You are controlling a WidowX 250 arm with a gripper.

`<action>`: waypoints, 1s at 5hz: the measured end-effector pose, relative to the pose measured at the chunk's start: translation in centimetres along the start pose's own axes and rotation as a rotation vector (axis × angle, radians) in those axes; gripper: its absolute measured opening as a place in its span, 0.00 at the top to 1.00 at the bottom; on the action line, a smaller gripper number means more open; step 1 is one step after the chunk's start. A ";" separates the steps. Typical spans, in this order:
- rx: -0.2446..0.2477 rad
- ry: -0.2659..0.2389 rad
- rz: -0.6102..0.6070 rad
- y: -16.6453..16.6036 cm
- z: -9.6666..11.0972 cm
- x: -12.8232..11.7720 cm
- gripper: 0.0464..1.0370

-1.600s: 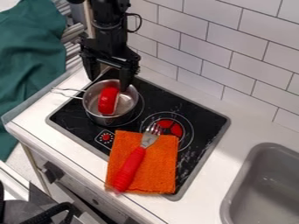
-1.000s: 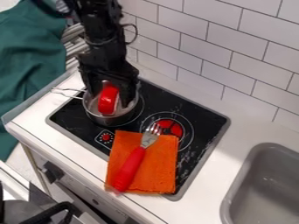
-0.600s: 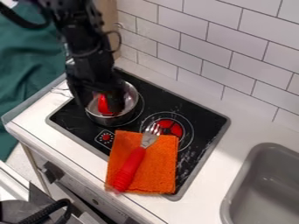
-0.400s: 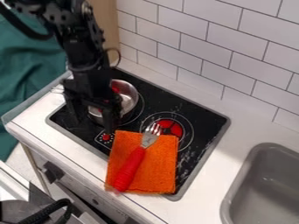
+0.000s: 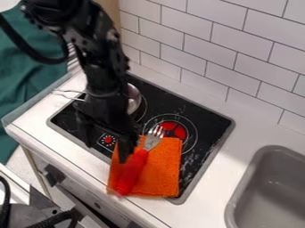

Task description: Deplacer la fourchette au dessous de l objet orange

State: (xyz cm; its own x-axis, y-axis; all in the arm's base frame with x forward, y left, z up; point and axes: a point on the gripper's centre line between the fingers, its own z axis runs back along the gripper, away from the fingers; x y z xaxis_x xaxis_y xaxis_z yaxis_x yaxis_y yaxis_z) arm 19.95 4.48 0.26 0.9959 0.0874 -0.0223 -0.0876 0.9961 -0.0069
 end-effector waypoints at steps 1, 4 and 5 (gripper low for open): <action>0.021 -0.026 -0.007 -1.4 0.5 -0.4 0.03; 0.022 -0.032 0.180 -4.1 -1.3 0.6 0.03; 0.027 -0.010 0.190 -4.4 -2.1 0.8 0.03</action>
State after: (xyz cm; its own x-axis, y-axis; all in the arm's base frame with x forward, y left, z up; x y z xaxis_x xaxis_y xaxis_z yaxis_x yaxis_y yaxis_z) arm 21.13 0.11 -1.87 0.9618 0.2736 -0.0105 -0.2733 0.9617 0.0230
